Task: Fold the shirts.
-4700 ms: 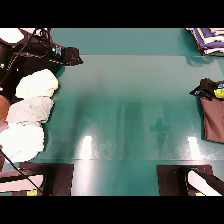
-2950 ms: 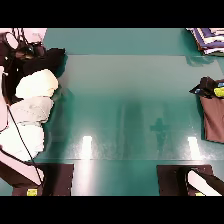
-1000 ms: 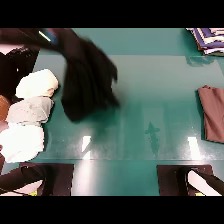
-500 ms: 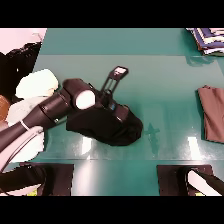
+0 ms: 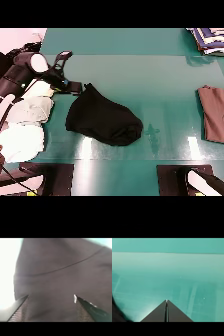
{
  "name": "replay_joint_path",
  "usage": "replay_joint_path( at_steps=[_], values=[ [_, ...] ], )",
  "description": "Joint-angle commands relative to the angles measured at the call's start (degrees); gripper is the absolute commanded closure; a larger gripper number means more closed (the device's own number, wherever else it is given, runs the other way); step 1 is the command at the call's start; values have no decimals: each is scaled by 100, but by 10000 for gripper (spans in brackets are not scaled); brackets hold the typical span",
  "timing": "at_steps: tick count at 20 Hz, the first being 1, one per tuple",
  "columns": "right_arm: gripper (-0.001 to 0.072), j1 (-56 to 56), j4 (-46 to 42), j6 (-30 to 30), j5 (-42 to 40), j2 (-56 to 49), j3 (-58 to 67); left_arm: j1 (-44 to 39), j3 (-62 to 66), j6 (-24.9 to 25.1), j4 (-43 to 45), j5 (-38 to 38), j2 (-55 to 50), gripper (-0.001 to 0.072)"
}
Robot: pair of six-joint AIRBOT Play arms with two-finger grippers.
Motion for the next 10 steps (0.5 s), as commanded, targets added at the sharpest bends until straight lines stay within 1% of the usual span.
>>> replay_joint_path(
  at_steps=[1,4,6,8,10],
  values=[
    [692,4,2,2,37,-2,7,868,-686,592,-570,-59,-243,43],
    [692,4,4,4,42,-2,7,1082,-1104,835,-734,210,-514,43],
    [692,7,11,4,70,-2,7,1080,-1128,863,-763,455,-658,43],
    [692,11,7,4,166,-2,7,1080,-1126,940,-1056,791,-717,43],
    [692,11,7,4,258,-2,7,1080,-1126,1185,-1521,994,-785,44]
  ],
)
